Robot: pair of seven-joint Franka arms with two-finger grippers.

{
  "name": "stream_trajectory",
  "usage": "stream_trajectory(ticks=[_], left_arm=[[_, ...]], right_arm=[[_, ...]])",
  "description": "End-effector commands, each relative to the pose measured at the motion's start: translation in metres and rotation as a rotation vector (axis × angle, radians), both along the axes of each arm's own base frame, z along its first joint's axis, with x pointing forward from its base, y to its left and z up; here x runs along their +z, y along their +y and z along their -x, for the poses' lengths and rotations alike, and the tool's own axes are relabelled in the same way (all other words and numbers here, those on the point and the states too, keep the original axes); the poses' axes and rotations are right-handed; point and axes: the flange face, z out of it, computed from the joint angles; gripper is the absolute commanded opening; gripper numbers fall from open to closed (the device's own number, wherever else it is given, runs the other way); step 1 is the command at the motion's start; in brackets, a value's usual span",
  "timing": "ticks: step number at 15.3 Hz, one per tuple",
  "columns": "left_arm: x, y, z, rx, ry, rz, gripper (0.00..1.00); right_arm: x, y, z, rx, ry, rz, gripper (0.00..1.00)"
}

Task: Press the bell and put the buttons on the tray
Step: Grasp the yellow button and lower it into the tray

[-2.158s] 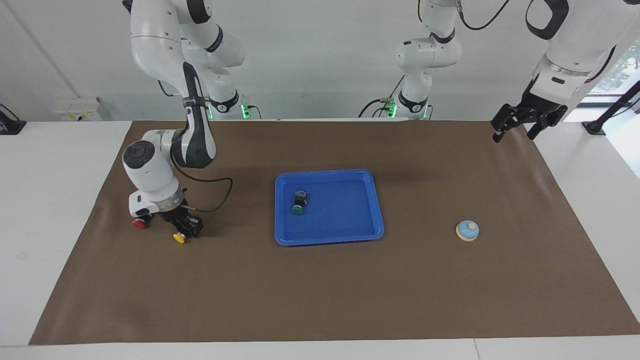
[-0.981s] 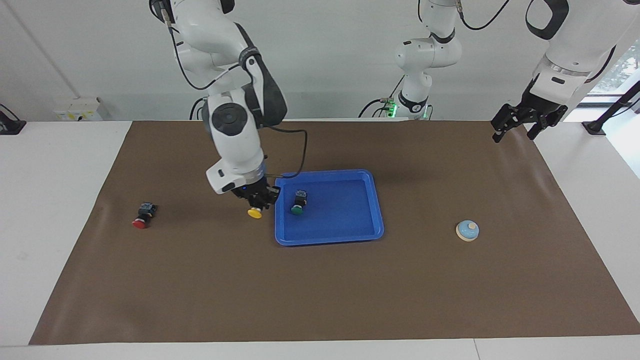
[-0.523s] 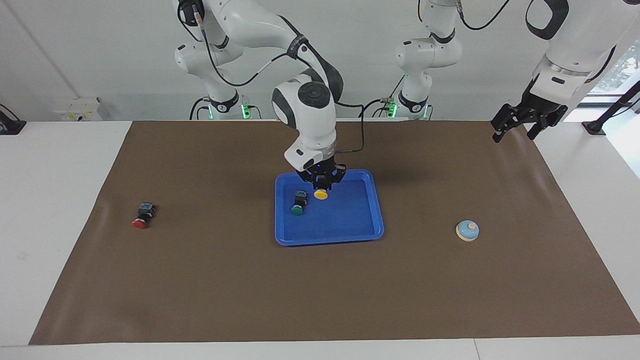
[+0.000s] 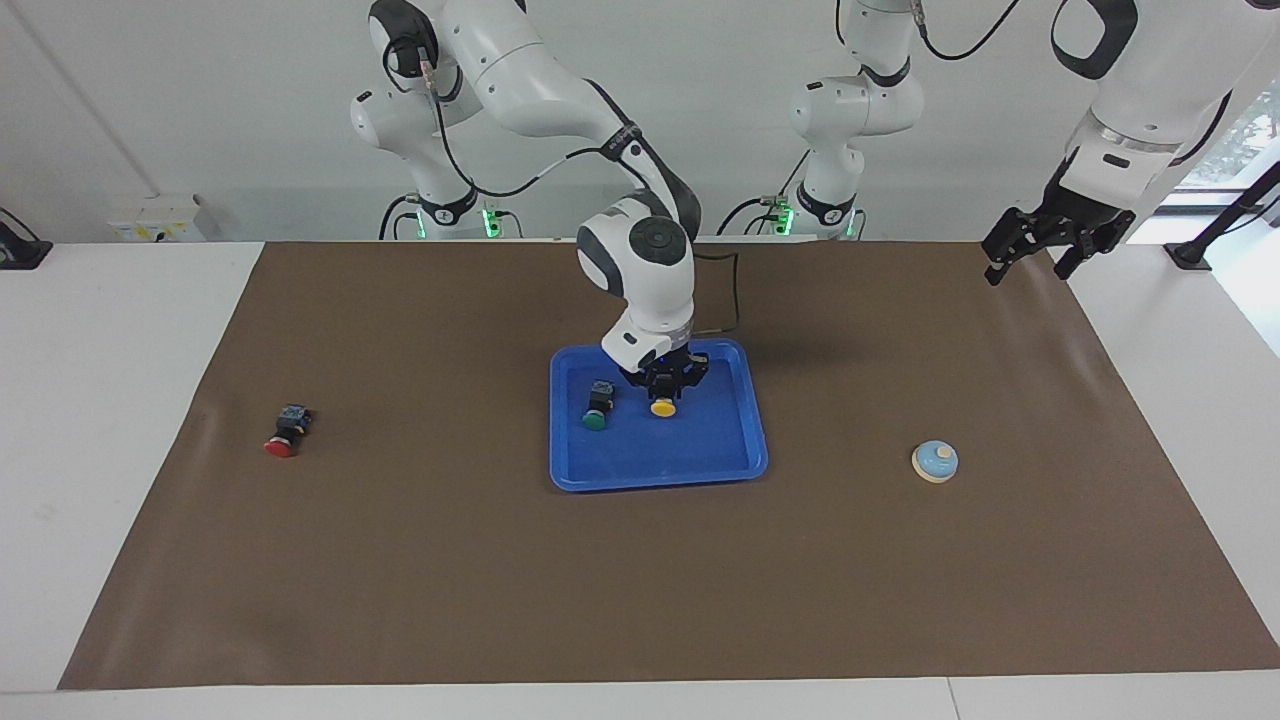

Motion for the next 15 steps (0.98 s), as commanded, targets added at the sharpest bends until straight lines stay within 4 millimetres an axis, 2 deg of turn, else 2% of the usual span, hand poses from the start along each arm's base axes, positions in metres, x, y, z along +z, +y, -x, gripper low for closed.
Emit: stream_trajectory(ticks=[1,5,6,7,10,13,14,15], left_arm=[[0.0,0.0,0.003,-0.005,0.001,-0.014,1.0],[0.0,0.0,0.003,-0.005,-0.001,-0.014,1.0],[0.0,0.0,0.003,-0.005,-0.001,-0.014,1.0],[0.0,0.0,0.003,-0.005,-0.001,-0.014,1.0],[0.0,0.0,0.003,-0.005,-0.001,-0.014,1.0],[0.0,0.001,0.003,-0.004,0.001,-0.014,1.0],[0.0,0.0,0.003,-0.005,0.001,-0.014,1.0],[0.0,0.001,0.003,-0.004,-0.001,-0.014,1.0]], right_arm=[[-0.004,-0.015,0.004,-0.006,-0.017,-0.016,0.0],[-0.01,-0.018,0.008,-0.02,-0.031,-0.027,0.0],[-0.009,-0.017,0.008,-0.022,-0.032,-0.029,0.35],[-0.008,-0.016,0.008,-0.029,-0.029,-0.029,0.99],[0.002,-0.013,0.004,-0.067,-0.016,-0.024,1.0],[0.036,-0.014,-0.011,-0.087,0.022,0.001,1.0],[0.053,-0.024,-0.02,-0.107,0.026,0.002,1.0],[0.074,-0.045,-0.031,-0.14,0.026,-0.002,1.0]])
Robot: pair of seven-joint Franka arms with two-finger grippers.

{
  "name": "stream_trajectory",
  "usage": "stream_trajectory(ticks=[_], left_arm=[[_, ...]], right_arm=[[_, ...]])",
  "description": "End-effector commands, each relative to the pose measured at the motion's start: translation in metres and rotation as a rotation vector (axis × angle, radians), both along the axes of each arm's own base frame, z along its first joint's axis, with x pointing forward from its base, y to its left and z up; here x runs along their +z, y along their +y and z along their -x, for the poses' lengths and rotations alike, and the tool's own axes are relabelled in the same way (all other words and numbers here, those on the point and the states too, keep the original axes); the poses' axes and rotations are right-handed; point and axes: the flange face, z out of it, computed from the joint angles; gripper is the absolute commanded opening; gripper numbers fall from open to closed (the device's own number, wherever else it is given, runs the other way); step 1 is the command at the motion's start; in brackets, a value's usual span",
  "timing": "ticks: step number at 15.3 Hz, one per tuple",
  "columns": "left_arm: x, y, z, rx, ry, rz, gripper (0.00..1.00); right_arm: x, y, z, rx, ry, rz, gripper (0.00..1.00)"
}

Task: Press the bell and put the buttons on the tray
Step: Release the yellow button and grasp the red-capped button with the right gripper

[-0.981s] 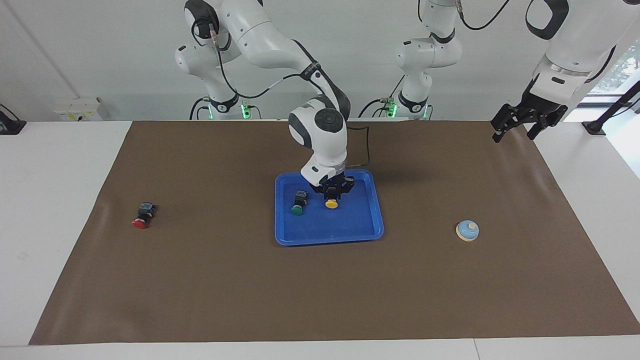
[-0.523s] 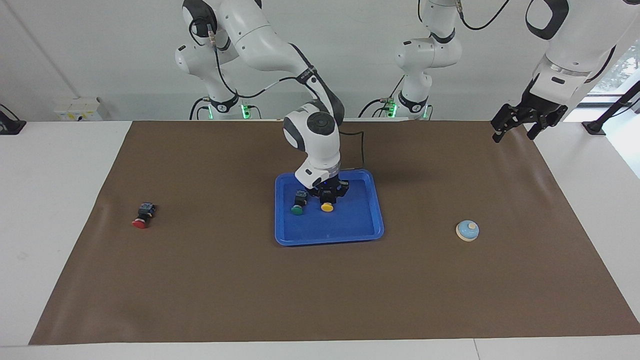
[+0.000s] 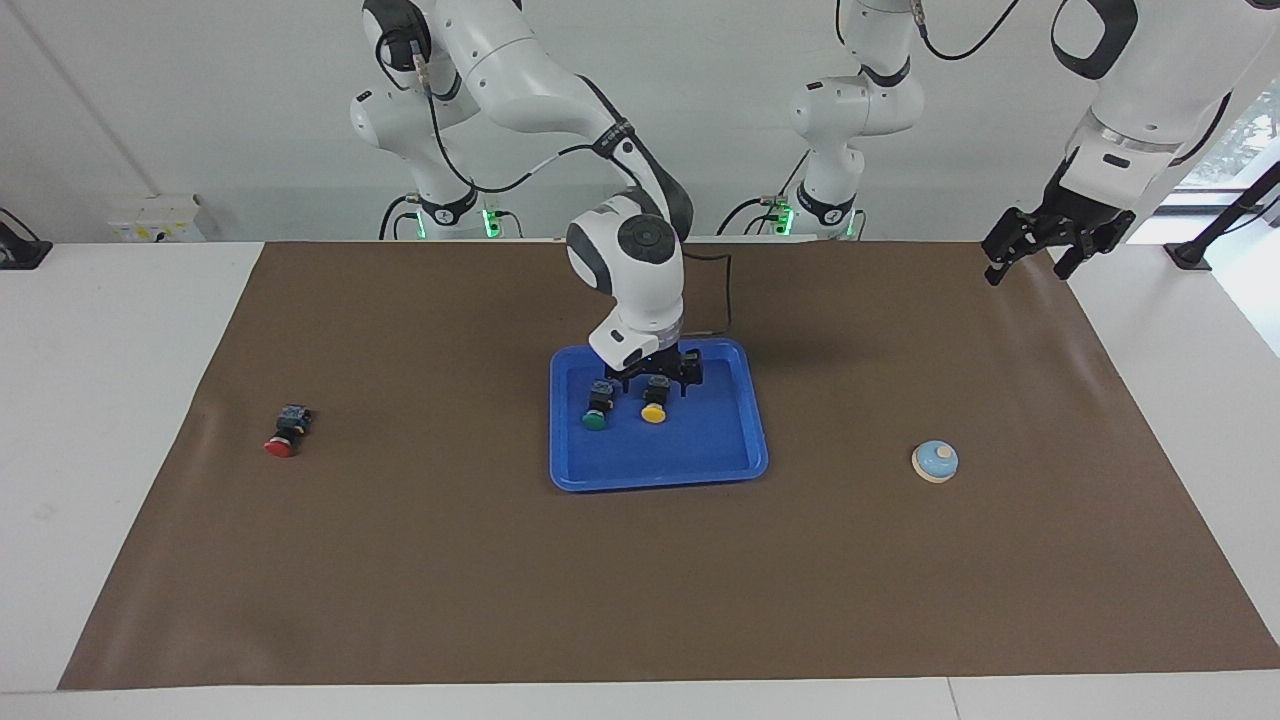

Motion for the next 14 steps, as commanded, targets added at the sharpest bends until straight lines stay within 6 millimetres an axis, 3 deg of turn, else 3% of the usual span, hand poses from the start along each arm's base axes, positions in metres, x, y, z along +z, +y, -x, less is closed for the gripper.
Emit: stream_trajectory(ticks=[1,4,7,10,14], left_arm=[[0.0,0.0,0.003,-0.005,-0.001,-0.014,1.0],[0.0,0.0,0.003,-0.005,0.001,-0.014,1.0],[0.0,0.0,0.003,-0.005,-0.001,-0.014,1.0],[0.0,0.001,0.003,-0.004,-0.001,-0.014,1.0],[0.0,0.0,0.003,-0.005,-0.001,-0.014,1.0]], right_arm=[[0.06,-0.054,-0.029,-0.098,0.008,-0.018,1.0],[0.109,-0.144,-0.054,-0.166,0.004,-0.007,1.0],[0.133,-0.245,-0.069,-0.118,0.024,0.01,1.0],[0.137,-0.341,-0.078,-0.064,0.041,0.01,1.0],[0.113,-0.447,-0.064,-0.003,0.064,0.052,1.0]])
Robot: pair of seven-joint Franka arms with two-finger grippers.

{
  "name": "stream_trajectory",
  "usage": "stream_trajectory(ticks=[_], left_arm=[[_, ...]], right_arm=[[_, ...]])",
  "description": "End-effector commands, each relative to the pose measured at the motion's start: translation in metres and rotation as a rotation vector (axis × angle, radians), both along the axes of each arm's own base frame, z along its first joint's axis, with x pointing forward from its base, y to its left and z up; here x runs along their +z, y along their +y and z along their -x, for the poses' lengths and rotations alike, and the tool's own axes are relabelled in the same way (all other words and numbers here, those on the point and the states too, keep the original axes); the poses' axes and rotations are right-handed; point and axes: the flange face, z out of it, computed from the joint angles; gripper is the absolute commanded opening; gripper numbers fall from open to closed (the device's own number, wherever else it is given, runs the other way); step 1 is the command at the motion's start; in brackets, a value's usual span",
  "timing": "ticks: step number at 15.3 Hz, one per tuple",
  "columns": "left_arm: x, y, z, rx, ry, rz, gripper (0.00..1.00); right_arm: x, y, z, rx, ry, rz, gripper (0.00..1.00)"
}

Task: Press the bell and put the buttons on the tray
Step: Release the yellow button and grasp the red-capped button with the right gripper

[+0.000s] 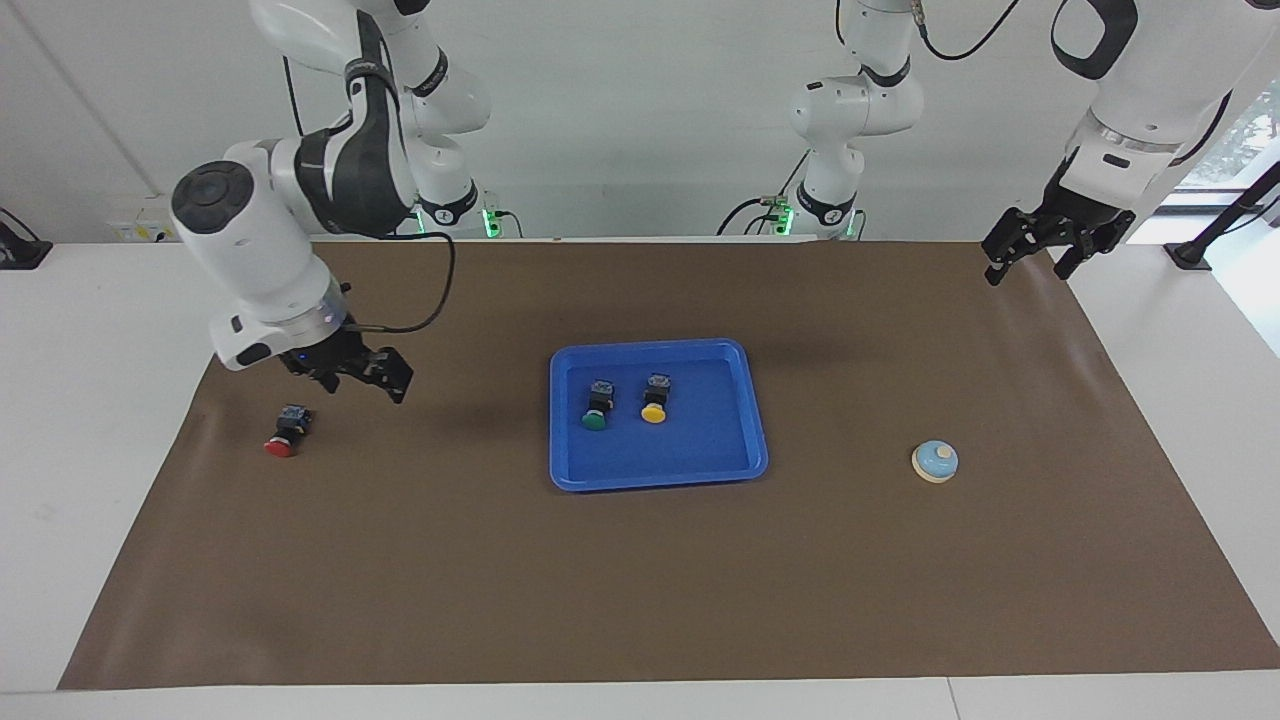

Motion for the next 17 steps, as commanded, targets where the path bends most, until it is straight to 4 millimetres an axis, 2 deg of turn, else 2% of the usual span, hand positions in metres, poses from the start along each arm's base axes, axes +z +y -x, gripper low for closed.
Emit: stream_trajectory(ticks=[1,3,6,9,11,12,17], left_arm=[[0.0,0.001,0.003,-0.004,-0.001,-0.014,1.0],[0.0,0.0,0.003,-0.005,-0.001,-0.014,1.0],[0.0,0.0,0.003,-0.005,-0.001,-0.014,1.0],[0.0,0.0,0.003,-0.005,0.001,-0.014,1.0],[0.0,0.001,0.003,-0.004,-0.001,-0.014,1.0],[0.0,0.0,0.003,-0.005,-0.001,-0.014,1.0],[0.0,0.0,0.003,-0.005,0.001,-0.014,1.0]], right_arm=[[-0.021,-0.048,0.022,0.027,-0.003,0.026,1.0],[-0.044,-0.079,0.041,0.035,-0.046,0.047,1.0],[-0.092,-0.121,0.067,0.075,-0.142,0.07,1.0],[-0.116,-0.134,0.072,0.057,-0.155,0.073,1.0],[-0.141,-0.154,0.074,0.025,-0.152,0.071,1.0],[-0.152,-0.157,0.075,0.021,-0.146,0.069,1.0],[-0.175,-0.149,0.084,0.024,-0.143,0.064,1.0]])
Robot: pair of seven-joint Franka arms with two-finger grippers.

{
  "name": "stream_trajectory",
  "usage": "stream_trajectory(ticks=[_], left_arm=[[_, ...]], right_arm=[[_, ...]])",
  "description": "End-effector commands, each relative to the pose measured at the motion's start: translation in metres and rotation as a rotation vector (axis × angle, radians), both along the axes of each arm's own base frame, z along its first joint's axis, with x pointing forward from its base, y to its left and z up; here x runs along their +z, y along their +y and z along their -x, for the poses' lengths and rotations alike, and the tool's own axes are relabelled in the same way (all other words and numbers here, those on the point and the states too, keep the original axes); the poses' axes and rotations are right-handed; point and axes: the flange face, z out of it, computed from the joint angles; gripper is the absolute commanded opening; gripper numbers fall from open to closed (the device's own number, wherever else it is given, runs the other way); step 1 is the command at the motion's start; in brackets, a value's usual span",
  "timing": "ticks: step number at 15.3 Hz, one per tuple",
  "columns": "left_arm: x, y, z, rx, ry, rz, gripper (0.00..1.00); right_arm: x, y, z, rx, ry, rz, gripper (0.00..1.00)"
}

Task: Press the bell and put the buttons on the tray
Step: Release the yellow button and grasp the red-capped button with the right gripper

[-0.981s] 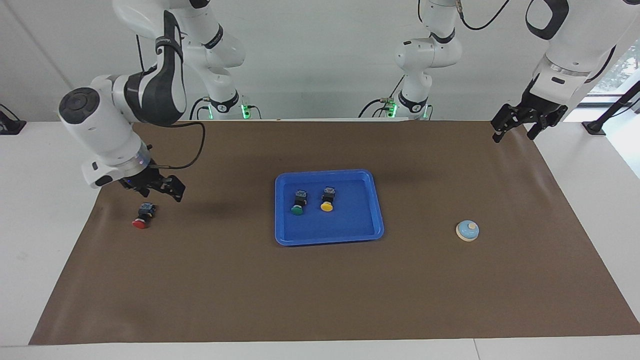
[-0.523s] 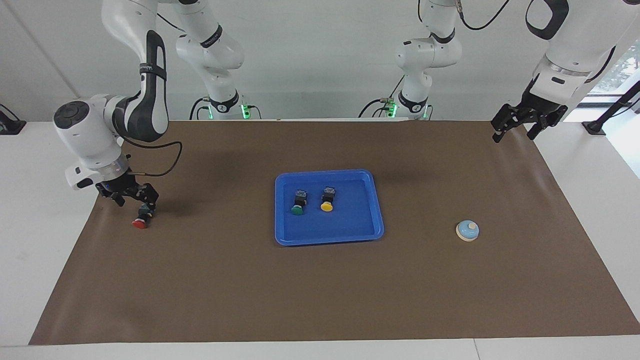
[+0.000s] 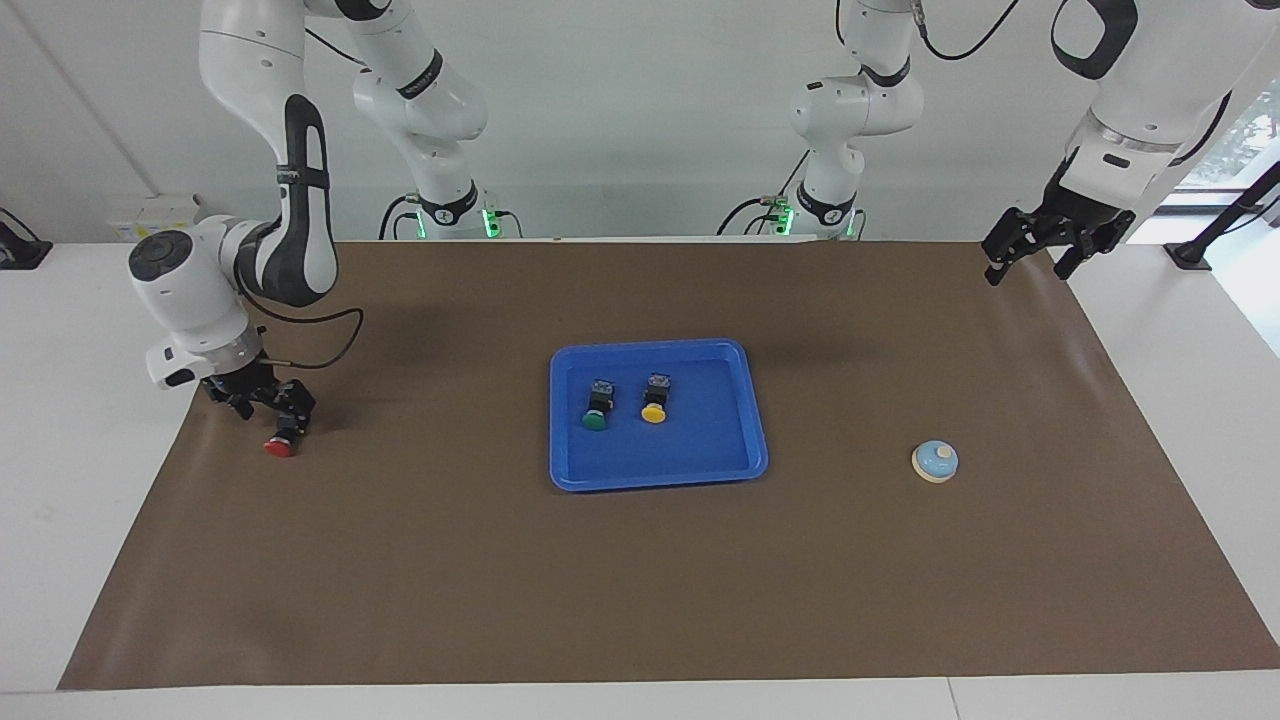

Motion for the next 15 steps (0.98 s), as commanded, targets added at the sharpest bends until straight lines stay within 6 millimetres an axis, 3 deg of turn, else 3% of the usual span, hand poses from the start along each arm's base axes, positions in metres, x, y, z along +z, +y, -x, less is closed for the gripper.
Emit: stream_trajectory(ticks=[1,2,3,6,7,11,13,15], left_arm=[[0.0,0.0,0.003,-0.005,-0.001,-0.014,1.0],[0.0,0.0,0.003,-0.005,-0.001,-0.014,1.0],[0.0,0.0,0.003,-0.005,-0.001,-0.014,1.0],[0.0,0.0,0.003,-0.005,0.001,-0.014,1.0],[0.0,0.001,0.003,-0.004,0.001,-0.014,1.0],[0.0,0.0,0.003,-0.005,-0.001,-0.014,1.0],[0.0,0.0,0.003,-0.005,-0.001,-0.014,1.0],[0.0,0.0,0.003,-0.005,0.001,-0.014,1.0]], right_arm=[[-0.008,0.006,0.007,0.021,-0.01,0.007,1.0],[-0.009,0.007,0.007,0.025,-0.009,0.008,1.0],[-0.008,0.007,0.006,0.027,-0.01,0.008,0.92],[-0.009,0.007,0.007,0.045,-0.008,0.009,0.14],[-0.009,0.008,0.006,0.046,-0.008,0.009,0.0],[-0.002,0.015,0.001,0.067,-0.002,0.008,0.0],[0.017,0.035,-0.012,0.099,0.011,0.004,0.0],[0.048,0.065,-0.033,0.128,0.039,-0.014,0.0]])
